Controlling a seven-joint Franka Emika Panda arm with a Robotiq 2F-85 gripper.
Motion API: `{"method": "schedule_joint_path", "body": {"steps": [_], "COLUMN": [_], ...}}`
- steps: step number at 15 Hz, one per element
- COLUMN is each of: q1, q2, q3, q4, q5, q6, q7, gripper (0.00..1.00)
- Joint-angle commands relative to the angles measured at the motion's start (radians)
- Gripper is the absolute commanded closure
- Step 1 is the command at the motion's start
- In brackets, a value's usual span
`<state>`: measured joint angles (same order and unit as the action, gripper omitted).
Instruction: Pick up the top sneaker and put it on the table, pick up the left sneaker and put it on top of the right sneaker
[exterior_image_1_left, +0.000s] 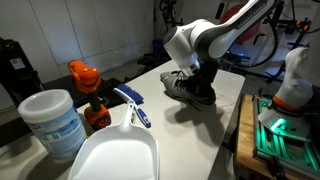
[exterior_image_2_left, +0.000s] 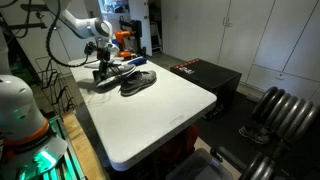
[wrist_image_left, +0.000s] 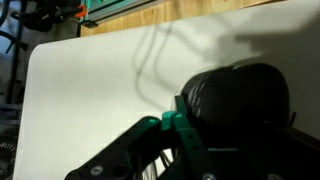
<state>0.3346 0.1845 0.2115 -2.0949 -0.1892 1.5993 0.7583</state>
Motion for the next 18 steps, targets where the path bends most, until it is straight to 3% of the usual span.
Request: {"method": "schedule_joint_path", "body": {"steps": [1,2,8,9,10,14,15,18], "q1": [-0.006,-0.005,-0.010,-0.016,-0.017,-0.016,-0.016,-0.023], "q2": [-0.033,-0.053,-0.190,-0.103,-0.119,-0.104,-0.101,-0.164], "q3": [0.009,0.011,0.018,0.017,0.020,0.019,0.018,0.015], "q4": [-0.028,-0.038,-0.100,-0.049,-0.053,-0.051,-0.051,-0.087], "q5": [0.022,0.021,-0.010,-0.001,-0.001,-0.001,-0.001,-0.019], "q6": [-0.012,-0.014,-0.016,-0.007,-0.007,-0.007,-0.007,0.018], "q7": [0.007,0.008,0.026,0.012,0.012,0.011,0.011,-0.013], "gripper": [0.99,0.95,0.96,0.96,0.86,0.86,0.96,0.96]}}
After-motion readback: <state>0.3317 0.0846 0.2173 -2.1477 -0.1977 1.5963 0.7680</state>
